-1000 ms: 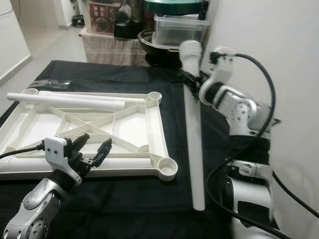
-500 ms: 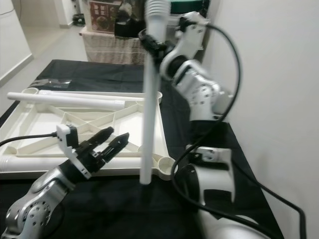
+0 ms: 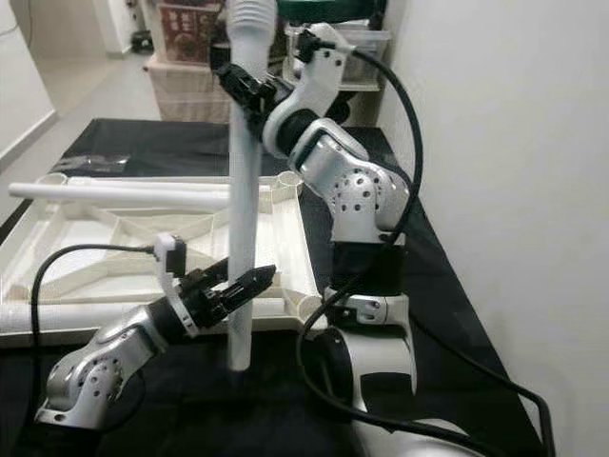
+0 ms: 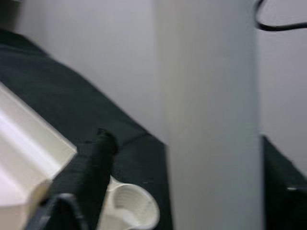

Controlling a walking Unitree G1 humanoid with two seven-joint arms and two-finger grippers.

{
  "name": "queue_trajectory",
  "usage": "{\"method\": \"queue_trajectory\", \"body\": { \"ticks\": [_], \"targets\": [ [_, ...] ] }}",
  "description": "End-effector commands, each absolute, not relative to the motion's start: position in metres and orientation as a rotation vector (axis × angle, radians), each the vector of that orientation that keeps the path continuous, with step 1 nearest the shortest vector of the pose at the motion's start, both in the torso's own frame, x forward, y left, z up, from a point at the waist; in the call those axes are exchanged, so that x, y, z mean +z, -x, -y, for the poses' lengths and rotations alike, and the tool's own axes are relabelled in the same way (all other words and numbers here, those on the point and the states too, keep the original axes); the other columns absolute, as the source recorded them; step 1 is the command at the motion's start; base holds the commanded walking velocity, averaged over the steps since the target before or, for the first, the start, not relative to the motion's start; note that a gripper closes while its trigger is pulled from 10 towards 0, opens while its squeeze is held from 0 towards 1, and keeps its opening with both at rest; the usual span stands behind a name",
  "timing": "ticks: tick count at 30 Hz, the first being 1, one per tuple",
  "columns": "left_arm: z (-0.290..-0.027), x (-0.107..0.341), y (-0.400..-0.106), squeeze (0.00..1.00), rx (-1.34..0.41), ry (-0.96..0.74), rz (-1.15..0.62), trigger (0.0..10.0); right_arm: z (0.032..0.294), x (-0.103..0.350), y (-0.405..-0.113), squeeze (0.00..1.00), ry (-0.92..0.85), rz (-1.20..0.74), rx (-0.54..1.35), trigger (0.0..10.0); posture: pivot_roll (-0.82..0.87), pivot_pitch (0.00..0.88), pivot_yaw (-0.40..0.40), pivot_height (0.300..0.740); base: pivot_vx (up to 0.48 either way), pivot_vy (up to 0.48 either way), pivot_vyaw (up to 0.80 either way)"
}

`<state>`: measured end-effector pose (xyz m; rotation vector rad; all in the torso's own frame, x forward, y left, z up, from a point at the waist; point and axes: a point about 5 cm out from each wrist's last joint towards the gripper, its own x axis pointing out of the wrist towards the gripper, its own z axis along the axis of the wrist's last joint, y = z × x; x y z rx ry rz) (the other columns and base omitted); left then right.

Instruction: Building children table

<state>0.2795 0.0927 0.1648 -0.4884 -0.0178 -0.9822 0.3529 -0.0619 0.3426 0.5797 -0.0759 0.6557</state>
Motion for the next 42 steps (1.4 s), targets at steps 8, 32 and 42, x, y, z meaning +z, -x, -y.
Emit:
{"method": "queue_trajectory", "body": {
  "ticks": [8, 32, 42],
  "targets": [
    [-0.082, 0.164, -0.272, 0.0, -1.08, 0.435, -0.006, 0.0, 0.054, 0.343, -0.347, 0.0, -0.611, 0.056, 0.69, 0.0, -0.03, 0.0, -0.033, 0.74, 0.0, 0.0, 0.0],
    [-0.155, 0.237, -0.297, 0.0, -0.748, 0.135, 0.254, 10.0, 0.123, 0.294, -0.352, 1.0, -0.33, -0.017, 0.608, 10.0, 0.0, 0.0, -0.05, 0.74, 0.0, 0.0, 0.0],
    [-0.177, 0.244, -0.297, 0.0, -0.678, -0.026, 0.251, 10.0, 0.185, 0.285, -0.36, 0.0, 0.066, 0.112, 0.291, 10.0, 0.0, 0.0, -0.041, 0.74, 0.0, 0.0, 0.0]
  ]
}}
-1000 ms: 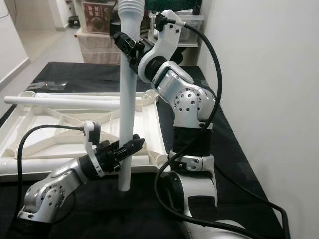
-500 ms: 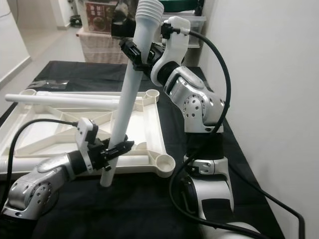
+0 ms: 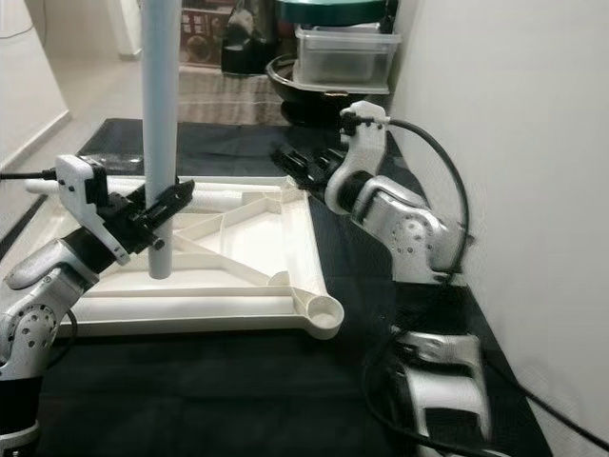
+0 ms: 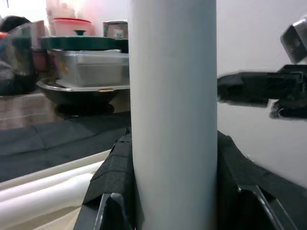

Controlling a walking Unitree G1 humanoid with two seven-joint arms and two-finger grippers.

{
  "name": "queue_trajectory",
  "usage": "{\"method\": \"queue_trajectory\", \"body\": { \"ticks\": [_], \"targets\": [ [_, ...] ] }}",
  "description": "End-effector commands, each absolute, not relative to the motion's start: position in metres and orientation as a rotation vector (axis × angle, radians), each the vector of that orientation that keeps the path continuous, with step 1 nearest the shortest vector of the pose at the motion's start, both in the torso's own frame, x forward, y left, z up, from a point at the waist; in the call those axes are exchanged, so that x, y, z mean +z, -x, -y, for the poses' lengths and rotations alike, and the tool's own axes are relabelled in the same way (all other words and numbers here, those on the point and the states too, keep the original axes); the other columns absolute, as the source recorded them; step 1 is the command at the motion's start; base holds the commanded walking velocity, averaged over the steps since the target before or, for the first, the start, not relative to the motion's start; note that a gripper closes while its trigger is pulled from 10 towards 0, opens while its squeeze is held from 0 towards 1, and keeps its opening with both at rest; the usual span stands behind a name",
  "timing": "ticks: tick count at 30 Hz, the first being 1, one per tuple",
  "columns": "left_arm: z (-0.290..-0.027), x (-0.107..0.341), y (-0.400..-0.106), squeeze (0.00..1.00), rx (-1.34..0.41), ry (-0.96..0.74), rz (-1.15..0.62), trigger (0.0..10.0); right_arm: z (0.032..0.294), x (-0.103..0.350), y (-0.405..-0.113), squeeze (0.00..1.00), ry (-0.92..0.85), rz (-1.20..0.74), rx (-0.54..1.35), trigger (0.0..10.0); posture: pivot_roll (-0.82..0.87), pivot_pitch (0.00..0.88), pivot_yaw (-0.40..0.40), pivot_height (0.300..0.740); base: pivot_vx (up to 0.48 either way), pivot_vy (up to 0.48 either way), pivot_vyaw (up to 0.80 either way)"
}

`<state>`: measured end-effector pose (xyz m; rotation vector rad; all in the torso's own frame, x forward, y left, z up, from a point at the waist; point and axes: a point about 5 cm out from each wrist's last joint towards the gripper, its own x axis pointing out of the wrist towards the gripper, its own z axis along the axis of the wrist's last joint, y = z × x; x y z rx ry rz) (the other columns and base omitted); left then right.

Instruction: Building children table

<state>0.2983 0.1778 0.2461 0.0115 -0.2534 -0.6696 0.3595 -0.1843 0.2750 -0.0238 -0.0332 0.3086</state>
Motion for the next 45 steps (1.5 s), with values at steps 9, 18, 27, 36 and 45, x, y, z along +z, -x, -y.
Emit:
{"method": "queue_trajectory", "body": {
  "ticks": [9, 18, 27, 36, 45],
  "targets": [
    [-0.238, 0.252, -0.318, 0.0, -0.596, -0.603, -0.051, 10.0, 0.163, 0.322, -0.34, 0.0, 1.223, 0.597, 0.312, 10.0, 0.01, 0.0, -0.041, 0.74, 0.0, 0.0, 0.0],
    [-0.253, 0.269, -0.334, 0.0, -0.598, -0.797, -0.152, 10.0, 0.137, 0.291, -0.334, 0.0, 1.334, 0.629, 0.543, 10.0, 0.01, 0.0, -0.025, 0.74, 0.0, 0.0, 0.0],
    [-0.231, 0.245, -0.345, 0.0, -0.751, -0.827, -0.284, 10.0, 0.126, 0.284, -0.341, 0.0, 1.434, 0.659, 0.557, 10.0, 0.0, 0.0, -0.006, 0.74, 0.0, 0.0, 0.0],
    [-0.19, 0.246, -0.354, 0.0, -0.937, -0.872, -0.247, 10.0, 0.117, 0.262, -0.351, 0.0, 1.509, 0.563, 0.651, 10.0, 0.0, 0.0, -0.012, 0.74, 0.0, 0.0, 0.0],
    [-0.183, 0.256, -0.356, 0.0, -0.984, -0.969, -0.232, 10.0, 0.115, 0.249, -0.353, 0.0, 1.575, 0.495, 0.729, 10.0, 0.0, 0.0, -0.011, 0.74, 0.0, 0.0, 0.0]
  ]
}}
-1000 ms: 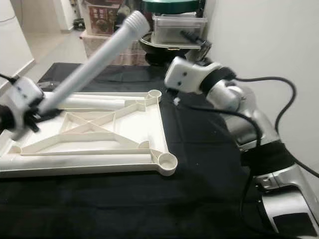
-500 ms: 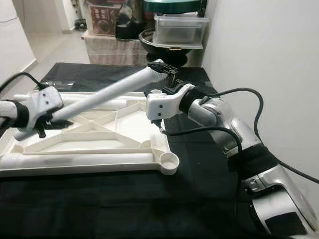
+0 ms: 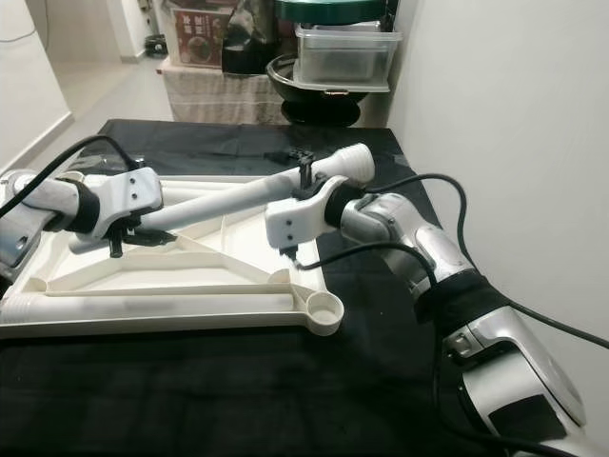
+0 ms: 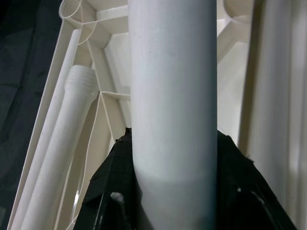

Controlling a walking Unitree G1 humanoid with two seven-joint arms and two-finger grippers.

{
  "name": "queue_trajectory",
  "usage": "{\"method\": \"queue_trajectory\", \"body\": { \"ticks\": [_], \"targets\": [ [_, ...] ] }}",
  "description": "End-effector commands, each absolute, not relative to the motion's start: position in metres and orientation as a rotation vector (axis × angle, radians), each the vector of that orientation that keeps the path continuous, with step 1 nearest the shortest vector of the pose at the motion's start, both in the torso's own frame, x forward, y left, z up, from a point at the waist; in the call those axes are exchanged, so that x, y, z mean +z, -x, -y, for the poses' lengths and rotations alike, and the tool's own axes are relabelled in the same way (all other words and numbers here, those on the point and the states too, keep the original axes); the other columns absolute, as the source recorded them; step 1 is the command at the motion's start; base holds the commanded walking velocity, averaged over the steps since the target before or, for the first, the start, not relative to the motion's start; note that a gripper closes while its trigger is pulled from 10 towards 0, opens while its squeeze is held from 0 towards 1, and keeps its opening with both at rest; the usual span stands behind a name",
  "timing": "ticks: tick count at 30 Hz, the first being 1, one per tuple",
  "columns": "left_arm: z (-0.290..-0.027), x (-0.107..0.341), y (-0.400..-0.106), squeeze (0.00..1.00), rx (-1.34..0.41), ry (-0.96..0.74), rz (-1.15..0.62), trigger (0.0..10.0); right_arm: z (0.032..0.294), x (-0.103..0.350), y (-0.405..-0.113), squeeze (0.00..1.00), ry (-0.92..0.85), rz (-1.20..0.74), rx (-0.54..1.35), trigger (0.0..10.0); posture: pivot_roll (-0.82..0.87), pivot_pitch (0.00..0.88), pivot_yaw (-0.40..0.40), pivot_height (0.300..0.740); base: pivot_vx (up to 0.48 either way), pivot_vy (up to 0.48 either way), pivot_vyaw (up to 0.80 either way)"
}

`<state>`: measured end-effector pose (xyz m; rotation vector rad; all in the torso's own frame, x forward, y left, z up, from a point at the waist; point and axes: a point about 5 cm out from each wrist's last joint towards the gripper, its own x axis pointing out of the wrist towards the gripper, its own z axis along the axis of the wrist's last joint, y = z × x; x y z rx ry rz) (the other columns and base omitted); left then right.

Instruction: Building children table

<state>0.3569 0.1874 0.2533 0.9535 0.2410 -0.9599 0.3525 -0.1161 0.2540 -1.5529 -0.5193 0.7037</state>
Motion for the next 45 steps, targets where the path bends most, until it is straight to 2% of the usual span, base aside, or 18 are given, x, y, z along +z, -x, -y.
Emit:
{"method": "queue_trajectory", "body": {
  "ticks": [1, 7, 8, 14, 23, 24, 25, 26, 32, 36, 37, 38, 40, 41, 42, 45],
  "targets": [
    [-0.18, 0.256, -0.355, 0.0, -1.007, -0.97, -0.227, 10.0, 0.115, 0.247, -0.355, 0.0, 1.585, 0.478, 0.727, 10.0, 0.0, 0.0, -0.012, 0.74, 0.0, 0.0, 0.0],
    [-0.169, 0.254, -0.349, 0.0, -1.072, -0.955, -0.223, 10.0, 0.118, 0.242, -0.36, 0.0, 1.623, 0.422, 0.72, 10.0, 0.0, 0.0, -0.017, 0.74, 0.0, 0.0, 0.0],
    [-0.166, 0.247, -0.344, 0.0, -1.114, -0.953, -0.243, 10.0, 0.124, 0.239, -0.366, 0.0, 1.622, 0.333, 0.694, 0.0, 0.0, 0.0, -0.016, 0.74, 0.0, 0.0, 0.0],
    [-0.164, 0.242, -0.342, 0.0, -1.11, -0.929, -0.233, 10.0, 0.137, 0.238, -0.375, 0.0, 1.607, 0.231, 0.625, 0.0, -0.01, 0.0, -0.021, 0.74, 0.0, 0.0, 0.0],
    [-0.159, 0.24, -0.339, 0.0, -1.132, -0.919, -0.212, 10.0, 0.138, 0.243, -0.377, 0.0, 1.569, 0.242, 0.593, 0.0, -0.01, 0.0, -0.021, 0.74, 0.0, 0.0, 0.0],
    [-0.158, 0.24, -0.339, 0.62, -1.13, -0.925, -0.192, 10.0, 0.138, 0.246, -0.377, 0.0, 1.554, 0.252, 0.582, 0.0, -0.01, 0.0, -0.021, 0.74, 0.0, 0.0, 0.0],
    [-0.158, 0.24, -0.339, 0.62, -1.13, -0.925, -0.192, 10.0, 0.138, 0.246, -0.377, 0.0, 1.554, 0.252, 0.582, 0.0, -0.01, 0.0, -0.021, 0.74, 0.0, 0.0, 0.0],
    [-0.157, 0.242, -0.339, 1.0, -1.123, -0.917, -0.175, 10.0, 0.138, 0.248, -0.377, 0.0, 1.538, 0.263, 0.574, 0.0, -0.01, 0.0, -0.02, 0.74, 0.0, 0.0, 0.0],
    [-0.158, 0.258, -0.344, 1.0, -1.047, -0.84, -0.097, 10.0, 0.141, 0.253, -0.379, 0.0, 1.486, 0.28, 0.525, 0.0, -0.01, 0.0, -0.022, 0.74, 0.0, 0.0, 0.0],
    [-0.168, 0.297, -0.339, 1.0, -0.924, -0.742, 0.095, 10.0, 0.163, 0.262, -0.391, 0.0, 1.388, 0.249, 0.364, 0.0, -0.01, 0.0, -0.027, 0.74, 0.0, 0.0, 0.0],
    [-0.168, 0.297, -0.339, 1.0, -0.924, -0.742, 0.095, 10.0, 0.163, 0.262, -0.391, 0.0, 1.388, 0.249, 0.364, 0.0, -0.01, 0.0, -0.027, 0.74, 0.0, 0.0, 0.0],
    [-0.169, 0.309, -0.33, 0.45, -0.926, -0.687, 0.175, 10.0, 0.173, 0.265, -0.395, 0.0, 1.315, 0.218, 0.31, 0.0, 0.0, 0.0, -0.031, 0.74, 0.0, 0.0, 0.0],
    [-0.17, 0.317, -0.324, 0.45, -0.934, -0.651, 0.227, 10.0, 0.179, 0.266, -0.398, 0.0, 1.262, 0.197, 0.278, 0.0, 0.0, 0.0, -0.031, 0.74, 0.0, 0.0, 0.0],
    [-0.171, 0.319, -0.312, 0.0, -0.955, -0.596, 0.284, 10.0, 0.185, 0.27, -0.401, 0.0, 1.153, 0.186, 0.229, 0.0, 0.0, 0.0, -0.039, 0.74, 0.0, 0.0, 0.0],
    [-0.172, 0.315, -0.301, 0.0, -0.981, -0.558, 0.311, 10.0, 0.189, 0.272, -0.404, 0.0, 1.052, 0.175, 0.197, 0.0, 0.01, 0.0, -0.043, 0.74, 0.0, 0.0, 0.0],
    [-0.172, 0.303, -0.287, 0.0, -1.016, -0.5, 0.32, 10.0, 0.191, 0.273, -0.407, 0.0, 0.988, 0.174, 0.163, 0.0, 0.02, 0.0, -0.053, 0.74, 0.0, 0.0, 0.0]
  ]
}}
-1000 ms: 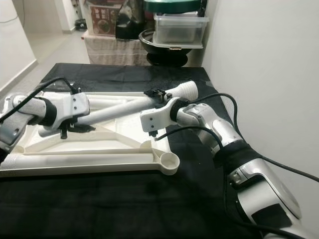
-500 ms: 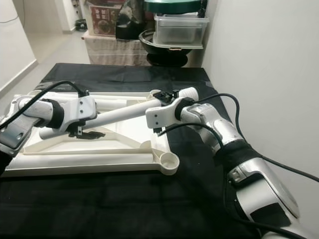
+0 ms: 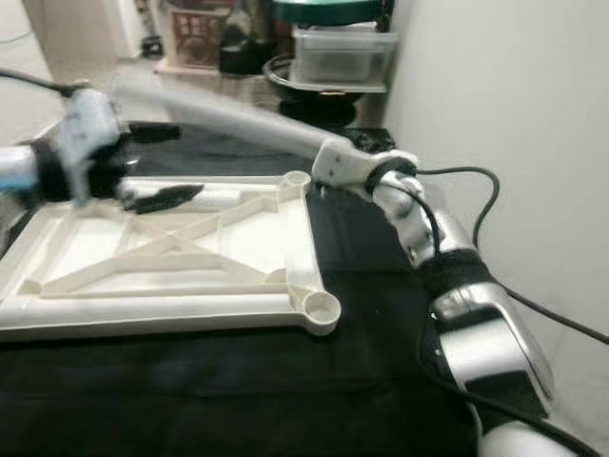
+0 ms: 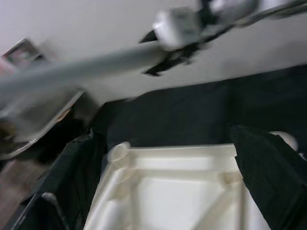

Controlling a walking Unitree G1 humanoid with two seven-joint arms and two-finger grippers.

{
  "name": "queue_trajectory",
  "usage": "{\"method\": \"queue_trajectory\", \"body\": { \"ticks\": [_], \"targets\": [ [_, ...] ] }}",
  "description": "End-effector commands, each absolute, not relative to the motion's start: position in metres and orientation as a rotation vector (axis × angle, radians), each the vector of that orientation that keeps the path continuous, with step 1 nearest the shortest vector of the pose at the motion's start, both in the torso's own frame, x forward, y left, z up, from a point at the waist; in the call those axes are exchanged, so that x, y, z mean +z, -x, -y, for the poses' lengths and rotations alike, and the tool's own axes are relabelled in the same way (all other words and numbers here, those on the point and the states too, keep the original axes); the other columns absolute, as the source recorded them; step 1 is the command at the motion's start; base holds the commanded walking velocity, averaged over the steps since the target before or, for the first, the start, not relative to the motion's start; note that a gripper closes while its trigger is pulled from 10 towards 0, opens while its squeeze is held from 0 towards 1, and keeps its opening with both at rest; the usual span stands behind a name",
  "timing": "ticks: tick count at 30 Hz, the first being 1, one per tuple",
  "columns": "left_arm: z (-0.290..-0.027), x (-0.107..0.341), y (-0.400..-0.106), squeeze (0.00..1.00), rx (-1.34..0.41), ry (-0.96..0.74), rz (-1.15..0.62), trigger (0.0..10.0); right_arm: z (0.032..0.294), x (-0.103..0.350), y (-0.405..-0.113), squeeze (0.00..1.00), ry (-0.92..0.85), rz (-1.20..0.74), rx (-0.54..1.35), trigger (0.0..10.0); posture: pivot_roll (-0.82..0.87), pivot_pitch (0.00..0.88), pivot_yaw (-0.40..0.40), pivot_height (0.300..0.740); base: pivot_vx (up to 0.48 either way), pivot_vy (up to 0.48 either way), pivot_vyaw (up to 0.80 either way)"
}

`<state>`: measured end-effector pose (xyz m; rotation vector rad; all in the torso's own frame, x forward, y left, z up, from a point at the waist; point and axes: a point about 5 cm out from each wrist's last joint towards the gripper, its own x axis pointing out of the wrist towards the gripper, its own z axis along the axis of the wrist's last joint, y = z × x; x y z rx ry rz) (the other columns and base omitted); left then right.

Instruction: Building children table

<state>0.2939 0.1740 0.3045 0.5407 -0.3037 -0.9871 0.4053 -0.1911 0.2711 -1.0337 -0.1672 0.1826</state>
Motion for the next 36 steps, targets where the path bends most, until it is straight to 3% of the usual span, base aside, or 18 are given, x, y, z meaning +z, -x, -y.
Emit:
{"method": "queue_trajectory", "body": {
  "ticks": [1, 5, 9, 10, 12, 13, 14, 15, 20, 21, 25, 36],
  "targets": [
    [-0.172, 0.303, -0.287, 0.0, -1.016, -0.5, 0.32, 10.0, 0.191, 0.273, -0.407, 0.0, 0.988, 0.174, 0.163, 0.0, 0.02, 0.0, -0.053, 0.74, 0.0, 0.0, 0.0],
    [-0.177, 0.269, -0.277, 0.0, -0.969, -0.381, 0.252, 10.0, 0.184, 0.273, -0.41, 0.0, 0.904, 0.181, 0.169, 0.0, 0.02, 0.0, -0.065, 0.74, 0.0, 0.0, 0.0],
    [-0.183, 0.244, -0.279, 0.0, -0.852, -0.253, 0.209, 10.0, 0.153, 0.294, -0.409, 0.0, 0.347, 0.26, 0.329, 0.0, 0.03, 0.0, -0.066, 0.74, 0.0, 0.0, 0.0],
    [-0.183, 0.244, -0.279, 0.0, -0.852, -0.253, 0.209, 10.0, 0.153, 0.294, -0.409, 0.0, 0.347, 0.26, 0.329, 0.0, 0.03, 0.0, -0.066, 0.74, 0.0, 0.0, 0.0],
    [-0.176, 0.234, -0.275, 0.0, -0.875, -0.065, 0.193, 10.0, 0.123, 0.312, -0.397, 0.0, 0.106, 0.38, 0.499, 0.0, 0.02, 0.0, -0.063, 0.74, 0.0, 0.0, 0.0],
    [-0.176, 0.234, -0.275, 0.0, -0.875, -0.065, 0.193, 10.0, 0.123, 0.312, -0.397, 0.0, 0.106, 0.38, 0.499, 0.0, 0.02, 0.0, -0.063, 0.74, 0.0, 0.0, 0.0],
    [-0.167, 0.229, -0.271, 0.0, -0.913, 0.044, 0.183, 10.0, 0.098, 0.319, -0.382, 0.0, -0.017, 0.435, 0.635, 0.0, 0.01, 0.0, -0.059, 0.74, 0.0, 0.0, 0.0],
    [-0.165, 0.228, -0.27, 0.0, -0.92, 0.063, 0.183, 10.0, 0.089, 0.32, -0.376, 0.0, -0.049, 0.439, 0.679, 0.0, 0.01, 0.0, -0.059, 0.74, 0.0, 0.0, 0.0],
    [-0.163, 0.227, -0.269, 0.0, -0.93, 0.09, 0.179, 10.0, 0.08, 0.319, -0.369, 0.0, -0.078, 0.445, 0.724, 0.0, 0.01, 0.0, -0.057, 0.74, 0.0, 0.0, 0.0],
    [-0.163, 0.224, -0.269, 0.0, -0.968, 0.145, 0.144, 10.0, 0.057, 0.316, -0.346, 0.0, -0.111, 0.471, 0.859, 0.0, 0.01, 0.0, -0.053, 0.74, 0.0, 0.0, 0.0],
    [-0.162, 0.224, -0.27, 0.0, -1.002, 0.16, 0.124, 10.0, 0.044, 0.309, -0.329, 0.0, -0.087, 0.48, 0.949, 0.0, 0.01, 0.0, -0.05, 0.74, 0.0, 0.0, 0.0],
    [-0.155, 0.223, -0.276, 0.0, -0.974, 0.092, 0.104, 10.0, 0.044, 0.29, -0.311, 0.0, -0.041, 0.405, 1.046, 0.0, -0.01, 0.0, -0.04, 0.74, 0.0, 0.0, 0.0]
  ]
}}
